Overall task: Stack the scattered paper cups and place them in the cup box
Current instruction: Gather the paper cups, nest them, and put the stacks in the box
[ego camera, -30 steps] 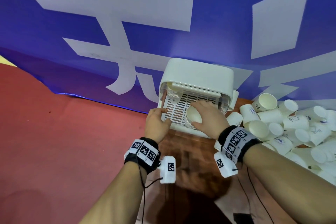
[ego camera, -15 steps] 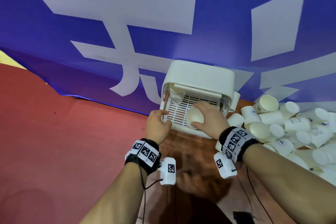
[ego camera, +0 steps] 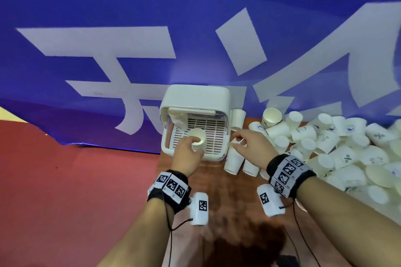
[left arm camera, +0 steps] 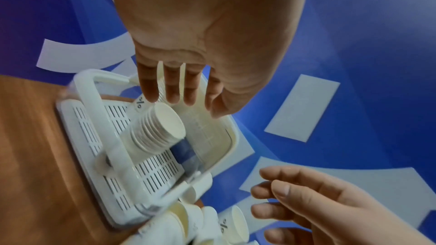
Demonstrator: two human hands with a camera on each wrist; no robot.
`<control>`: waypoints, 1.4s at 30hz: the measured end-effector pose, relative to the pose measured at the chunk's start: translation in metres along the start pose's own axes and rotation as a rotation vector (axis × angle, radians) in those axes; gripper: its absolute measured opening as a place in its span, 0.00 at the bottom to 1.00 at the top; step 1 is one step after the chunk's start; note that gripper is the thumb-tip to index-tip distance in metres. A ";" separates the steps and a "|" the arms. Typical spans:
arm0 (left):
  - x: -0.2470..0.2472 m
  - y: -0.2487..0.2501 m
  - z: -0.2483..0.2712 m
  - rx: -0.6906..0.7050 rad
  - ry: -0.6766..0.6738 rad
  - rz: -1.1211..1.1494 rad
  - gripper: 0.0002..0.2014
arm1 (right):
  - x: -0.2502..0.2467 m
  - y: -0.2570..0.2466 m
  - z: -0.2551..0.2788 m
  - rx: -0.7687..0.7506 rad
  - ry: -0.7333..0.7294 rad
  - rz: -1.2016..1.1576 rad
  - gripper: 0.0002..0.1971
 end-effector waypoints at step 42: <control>0.389 0.158 0.105 0.099 -0.573 -0.363 0.27 | -0.177 0.429 0.209 0.542 0.196 -0.241 0.17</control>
Point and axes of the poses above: each hand's wrist, its own z-axis away from the middle knuckle, its own x-axis out of the palm, y = z × x, the point moved 10 cm from there along -z, towards the middle knuckle, and after that the axes turned 14 degrees about x, right-handed, at the moved point
